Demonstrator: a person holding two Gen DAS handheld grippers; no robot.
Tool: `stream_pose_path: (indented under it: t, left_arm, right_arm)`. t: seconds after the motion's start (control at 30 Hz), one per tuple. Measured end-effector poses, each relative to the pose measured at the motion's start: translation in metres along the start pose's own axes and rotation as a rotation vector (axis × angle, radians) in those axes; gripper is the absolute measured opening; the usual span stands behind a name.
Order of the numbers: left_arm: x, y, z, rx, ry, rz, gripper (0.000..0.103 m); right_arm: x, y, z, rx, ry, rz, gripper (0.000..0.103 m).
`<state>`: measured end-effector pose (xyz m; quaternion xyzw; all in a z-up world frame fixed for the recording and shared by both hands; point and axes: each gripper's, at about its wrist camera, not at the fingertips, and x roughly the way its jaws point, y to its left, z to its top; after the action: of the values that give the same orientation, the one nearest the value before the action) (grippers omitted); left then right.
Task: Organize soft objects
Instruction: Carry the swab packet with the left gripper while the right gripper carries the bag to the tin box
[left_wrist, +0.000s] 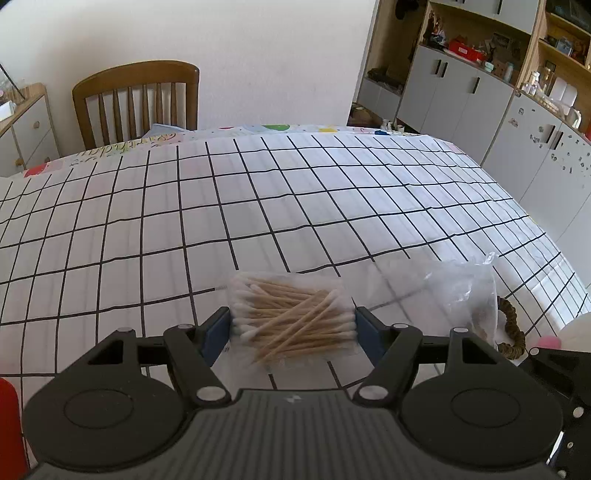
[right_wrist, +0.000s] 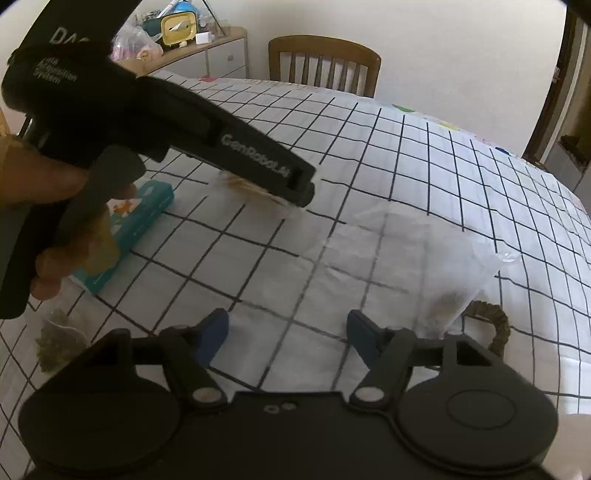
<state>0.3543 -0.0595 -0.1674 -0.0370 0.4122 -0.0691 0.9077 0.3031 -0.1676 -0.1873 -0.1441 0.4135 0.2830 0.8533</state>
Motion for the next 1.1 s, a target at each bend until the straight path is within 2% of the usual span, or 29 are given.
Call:
stream_pose_path:
  t: [0.1,0.2,0.27,0.3,0.5,0.77,1.1]
  left_arm:
    - [0.0,0.001,0.0,-0.002,0.001,-0.004,0.072]
    - [-0.002,0.0,0.0,0.005,0.001,-0.004,0.072]
    - [-0.003,0.0,0.001,0.007,0.002,-0.004,0.072]
    - [-0.004,-0.001,0.001,0.008,0.003,-0.006,0.072]
    - [-0.021,-0.005,0.0,0.032,-0.002,-0.005,0.072]
    - [-0.062,0.0,-0.004,0.034,-0.026,0.015,0.072]
    - [-0.124,0.028,-0.019,-0.025,-0.064,0.07,0.072]
  right_arm:
    - [-0.001,-0.005,-0.001,0.013,-0.009,-0.009,0.051]
    - [-0.004,-0.011,-0.001,0.017,-0.011,-0.019,0.028]
    - [-0.006,-0.014,0.0,0.017,-0.008,-0.041,0.002]
    - [-0.006,-0.015,0.0,0.015,-0.006,-0.059,0.0]
    - [-0.025,-0.018,0.003,0.027,-0.057,-0.065,0.0]
    - [-0.066,-0.012,0.014,0.061,-0.13,-0.018,0.0]
    - [-0.098,0.016,0.036,0.029,-0.205,0.053,0.0]
